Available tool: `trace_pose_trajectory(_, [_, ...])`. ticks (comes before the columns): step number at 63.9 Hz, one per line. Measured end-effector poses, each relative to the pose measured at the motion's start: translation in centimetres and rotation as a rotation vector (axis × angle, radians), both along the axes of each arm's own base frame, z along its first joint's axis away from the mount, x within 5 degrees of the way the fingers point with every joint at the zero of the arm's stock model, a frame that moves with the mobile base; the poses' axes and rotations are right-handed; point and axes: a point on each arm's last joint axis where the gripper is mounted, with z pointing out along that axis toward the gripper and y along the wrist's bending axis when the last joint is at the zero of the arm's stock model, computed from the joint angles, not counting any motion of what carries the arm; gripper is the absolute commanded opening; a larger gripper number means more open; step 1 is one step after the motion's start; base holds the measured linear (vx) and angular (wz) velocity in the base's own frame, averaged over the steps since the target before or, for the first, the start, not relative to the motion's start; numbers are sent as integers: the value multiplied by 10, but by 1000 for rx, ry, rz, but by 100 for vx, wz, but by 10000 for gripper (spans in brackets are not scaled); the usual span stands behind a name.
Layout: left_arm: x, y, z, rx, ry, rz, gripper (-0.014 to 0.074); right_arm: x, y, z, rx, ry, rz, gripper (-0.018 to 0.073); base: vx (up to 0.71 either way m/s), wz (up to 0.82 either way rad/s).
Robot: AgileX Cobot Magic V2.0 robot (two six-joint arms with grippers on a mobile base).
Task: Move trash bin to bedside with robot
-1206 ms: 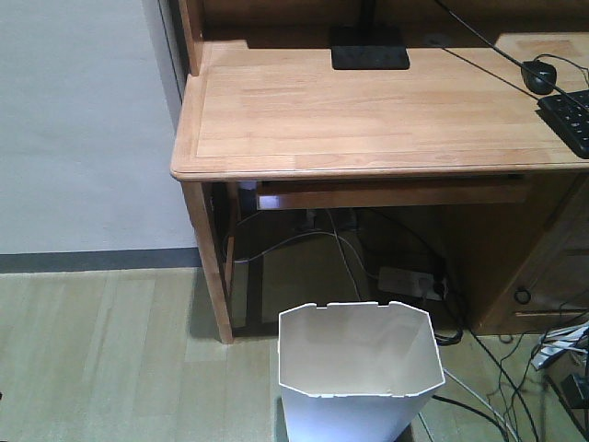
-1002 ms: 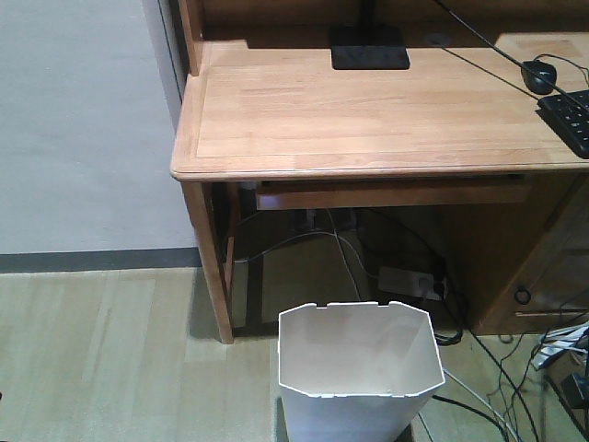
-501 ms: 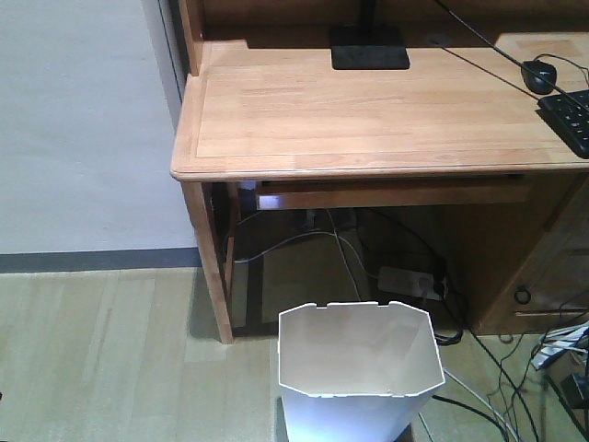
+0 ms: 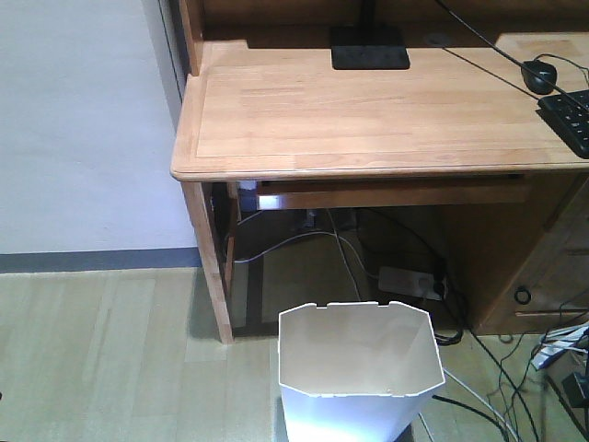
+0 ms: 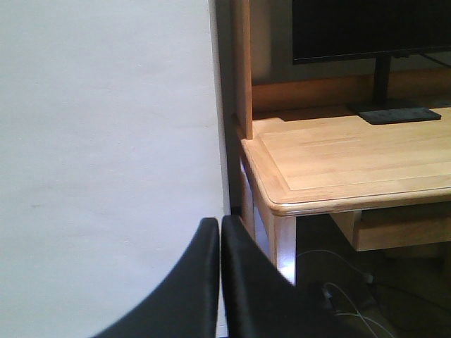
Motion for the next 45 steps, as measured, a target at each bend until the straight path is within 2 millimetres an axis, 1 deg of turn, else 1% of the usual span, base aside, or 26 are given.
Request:
trace_pose_trajectory(14, [0,0,0,0,0,0,-6,0,0,7,52,-73,4,-9,0,0])
trace_pose_trajectory(17, [0,0,0,0,0,0,-6,-1,0,13,43,-89,4,-9,0,0])
trace_pose_trajectory(20, [0,0,0,0,0,0,-6,-2,0,22,26,-116,4,-9,0,0])
trace_pose_trajectory(25, [0,0,0,0,0,0,-6,-4,0,45,1,-161,3,-9,0,0])
trace_pose_trajectory(31, [0,0,0,0,0,0,-6,-1,0,69,-27,-169,2,-9,0,0])
trace_pose_trajectory(33, [0,0,0,0,0,0,-6,2,0,79,-37,-161,1,-9,0,0])
trace_pose_trajectory(40, [0,0,0,0,0,0,-6,17,0,103,-51,-97,2,-9,0,0])
trace_pose_trajectory(45, [0,0,0,0,0,0,-6,29,0,112,-51,-29,4,-9,0,0])
